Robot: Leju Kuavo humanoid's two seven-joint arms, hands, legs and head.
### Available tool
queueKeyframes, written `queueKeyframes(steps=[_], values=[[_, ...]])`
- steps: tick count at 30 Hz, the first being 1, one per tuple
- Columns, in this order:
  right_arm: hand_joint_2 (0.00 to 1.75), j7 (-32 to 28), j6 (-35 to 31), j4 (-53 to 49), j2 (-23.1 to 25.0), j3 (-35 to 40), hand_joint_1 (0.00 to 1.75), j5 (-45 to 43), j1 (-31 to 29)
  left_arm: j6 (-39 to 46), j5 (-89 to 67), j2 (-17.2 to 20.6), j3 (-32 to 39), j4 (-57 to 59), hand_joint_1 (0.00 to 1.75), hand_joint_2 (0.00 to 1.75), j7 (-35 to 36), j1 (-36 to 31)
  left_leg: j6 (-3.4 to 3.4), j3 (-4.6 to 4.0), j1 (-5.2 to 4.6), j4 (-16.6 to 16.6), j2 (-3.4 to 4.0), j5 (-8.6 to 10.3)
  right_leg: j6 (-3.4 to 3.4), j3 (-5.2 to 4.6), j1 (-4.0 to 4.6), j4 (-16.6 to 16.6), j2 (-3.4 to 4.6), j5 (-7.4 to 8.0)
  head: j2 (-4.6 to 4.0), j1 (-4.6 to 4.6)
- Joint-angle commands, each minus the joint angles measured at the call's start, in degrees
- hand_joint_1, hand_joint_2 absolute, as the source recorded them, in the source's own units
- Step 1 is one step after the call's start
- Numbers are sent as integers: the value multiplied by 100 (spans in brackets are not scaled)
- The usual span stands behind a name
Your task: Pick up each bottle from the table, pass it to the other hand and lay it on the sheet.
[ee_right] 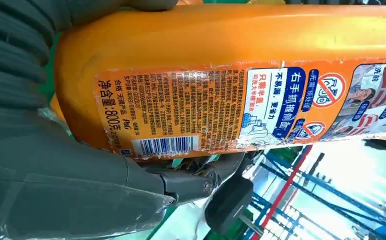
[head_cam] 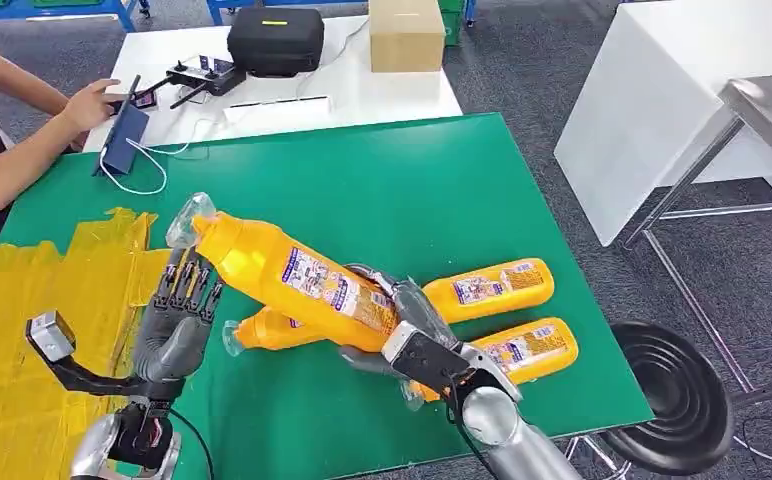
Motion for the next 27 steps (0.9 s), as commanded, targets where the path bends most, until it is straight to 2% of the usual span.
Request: queueKeyframes(steps=[1,5,8,13,18,27], values=[[175,228,111,1323,386,391,175,130,-744,-138,129,-87,-770,-31,0,175,48,-158,-7,16,8,3,-4,-6,-1,16,5,-3,21,0,0,0],[175,407,227,2310,750,888,175,340,-1070,-105,368,-21,-1073,175,0,175,169,-435,-11,21,10,-3,-4,-3,-5,20,7,-7,20,1,0,0],[175,396,239,2617,863,1242,175,489,-1095,-20,473,-20,-1042,377,0,175,208,-610,-7,14,6,-4,-2,-1,-4,10,5,-5,11,1,0,0],[175,405,248,2662,882,1368,175,523,-1083,-16,495,-21,-1021,430,0,175,216,-640,-9,23,12,-4,-15,-3,-2,21,12,-7,7,-4,0,-2],[175,472,305,2941,1038,1848,175,643,-1133,-5,479,-14,-1026,586,0,175,253,-747,-9,25,14,-3,-18,-5,-2,26,14,-7,7,-6,0,0],[175,553,214,2957,1014,1989,175,626,-1222,345,-199,-46,-968,812,0,175,218,-1034,-7,10,9,0,-19,0,-2,10,9,-3,-4,-3,0,0]])
